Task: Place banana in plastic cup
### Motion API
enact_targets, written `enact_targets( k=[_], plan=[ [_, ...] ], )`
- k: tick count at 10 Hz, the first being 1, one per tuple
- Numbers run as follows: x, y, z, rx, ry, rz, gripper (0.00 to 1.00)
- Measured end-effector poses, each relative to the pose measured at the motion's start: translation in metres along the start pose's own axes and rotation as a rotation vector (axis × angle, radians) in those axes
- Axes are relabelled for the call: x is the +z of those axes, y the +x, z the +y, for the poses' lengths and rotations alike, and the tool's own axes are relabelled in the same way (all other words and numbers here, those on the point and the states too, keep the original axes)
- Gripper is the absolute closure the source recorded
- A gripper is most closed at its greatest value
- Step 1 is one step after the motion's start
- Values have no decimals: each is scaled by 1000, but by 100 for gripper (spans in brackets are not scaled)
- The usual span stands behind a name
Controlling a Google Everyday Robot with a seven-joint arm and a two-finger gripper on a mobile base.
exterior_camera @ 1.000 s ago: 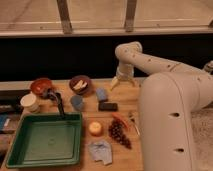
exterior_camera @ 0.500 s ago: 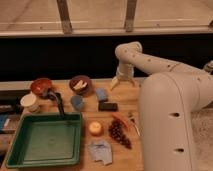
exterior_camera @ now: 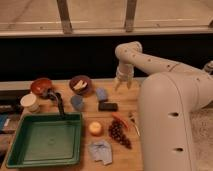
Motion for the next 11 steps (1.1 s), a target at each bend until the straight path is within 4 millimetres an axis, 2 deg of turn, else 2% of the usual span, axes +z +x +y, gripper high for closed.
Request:
enact_targets(
  k=[1,2,5,7,8,11],
  plan=[
    [1,-12,6,-31,-5,-1,25],
    [1,-22,14,-55,-9,-6,22],
    [0,-59,48,-156,-19,-10,22],
    [-2,-76,74,-233,-30,-12,22],
    [-5,-80,89,-274,-42,-16,22],
    [-13,-67,113,-341,-52,-12,22]
  ],
)
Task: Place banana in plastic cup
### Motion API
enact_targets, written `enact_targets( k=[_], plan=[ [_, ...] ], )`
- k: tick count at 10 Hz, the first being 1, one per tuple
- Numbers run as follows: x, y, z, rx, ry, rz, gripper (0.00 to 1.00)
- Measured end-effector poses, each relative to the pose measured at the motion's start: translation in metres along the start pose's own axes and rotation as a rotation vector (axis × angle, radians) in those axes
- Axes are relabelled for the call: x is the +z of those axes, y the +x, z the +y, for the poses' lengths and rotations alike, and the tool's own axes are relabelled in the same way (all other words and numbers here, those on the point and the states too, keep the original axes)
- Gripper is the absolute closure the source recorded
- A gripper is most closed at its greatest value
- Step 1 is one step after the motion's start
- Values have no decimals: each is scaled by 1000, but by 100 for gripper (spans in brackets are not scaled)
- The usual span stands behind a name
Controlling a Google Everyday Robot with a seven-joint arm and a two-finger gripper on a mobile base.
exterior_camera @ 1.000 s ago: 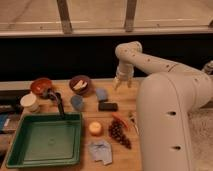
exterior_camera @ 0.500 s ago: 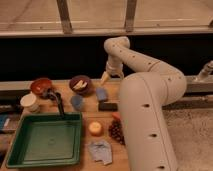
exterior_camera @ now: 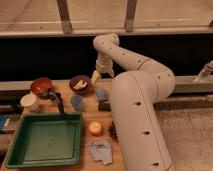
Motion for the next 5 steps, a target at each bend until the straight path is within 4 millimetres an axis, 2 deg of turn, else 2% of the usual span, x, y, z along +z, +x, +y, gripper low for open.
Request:
enact_targets(
  k=[3,5],
  plan=[
    [-1,1,3,-3,2,-1,22],
    [-1,1,3,-2,2,-2,28]
  ],
)
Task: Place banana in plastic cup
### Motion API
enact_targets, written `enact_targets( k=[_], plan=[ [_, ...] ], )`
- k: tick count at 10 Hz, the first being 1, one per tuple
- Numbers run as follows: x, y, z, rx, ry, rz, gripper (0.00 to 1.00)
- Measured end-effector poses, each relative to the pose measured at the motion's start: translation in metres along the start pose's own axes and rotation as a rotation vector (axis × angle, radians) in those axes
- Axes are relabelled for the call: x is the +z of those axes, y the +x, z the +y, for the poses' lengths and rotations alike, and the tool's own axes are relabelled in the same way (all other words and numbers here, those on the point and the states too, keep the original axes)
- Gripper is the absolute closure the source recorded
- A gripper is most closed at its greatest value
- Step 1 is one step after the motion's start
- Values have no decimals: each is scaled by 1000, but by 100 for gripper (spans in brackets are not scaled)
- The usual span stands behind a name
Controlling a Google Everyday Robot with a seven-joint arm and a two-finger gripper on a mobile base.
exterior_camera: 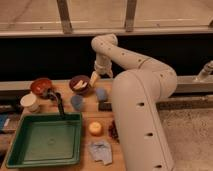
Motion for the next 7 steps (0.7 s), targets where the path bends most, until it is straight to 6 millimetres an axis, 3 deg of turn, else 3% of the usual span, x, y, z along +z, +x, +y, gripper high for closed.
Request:
enact_targets(
  k=[2,5,7],
  plan=[
    [0,0,-1,1,0,0,48],
    [1,0,0,0,-1,2,50],
    [6,-6,11,-46,-4,18,50]
  ],
)
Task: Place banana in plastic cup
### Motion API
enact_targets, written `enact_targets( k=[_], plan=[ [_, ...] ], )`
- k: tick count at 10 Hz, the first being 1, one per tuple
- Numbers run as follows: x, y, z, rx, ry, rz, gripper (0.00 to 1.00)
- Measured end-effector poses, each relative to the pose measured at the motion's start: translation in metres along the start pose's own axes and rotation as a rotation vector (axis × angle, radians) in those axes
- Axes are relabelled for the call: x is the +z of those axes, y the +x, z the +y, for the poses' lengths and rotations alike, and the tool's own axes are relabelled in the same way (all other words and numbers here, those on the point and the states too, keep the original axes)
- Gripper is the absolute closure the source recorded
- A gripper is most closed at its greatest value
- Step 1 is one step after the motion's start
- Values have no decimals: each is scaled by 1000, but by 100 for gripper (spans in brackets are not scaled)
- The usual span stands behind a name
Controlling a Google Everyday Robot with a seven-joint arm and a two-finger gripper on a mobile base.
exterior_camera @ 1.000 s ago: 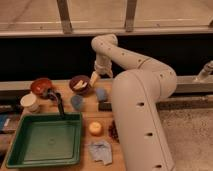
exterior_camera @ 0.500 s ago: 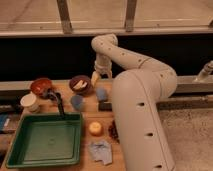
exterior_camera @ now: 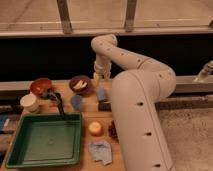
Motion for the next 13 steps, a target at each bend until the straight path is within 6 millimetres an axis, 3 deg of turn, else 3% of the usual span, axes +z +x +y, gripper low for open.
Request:
enact_targets(
  k=[5,8,13],
  plan=[
    [20,-61,56,-158,-20,33,50],
    [24,-82,67,-170,-43,-33,50],
    [33,-80,71,-153,-120,-151,50]
  ],
)
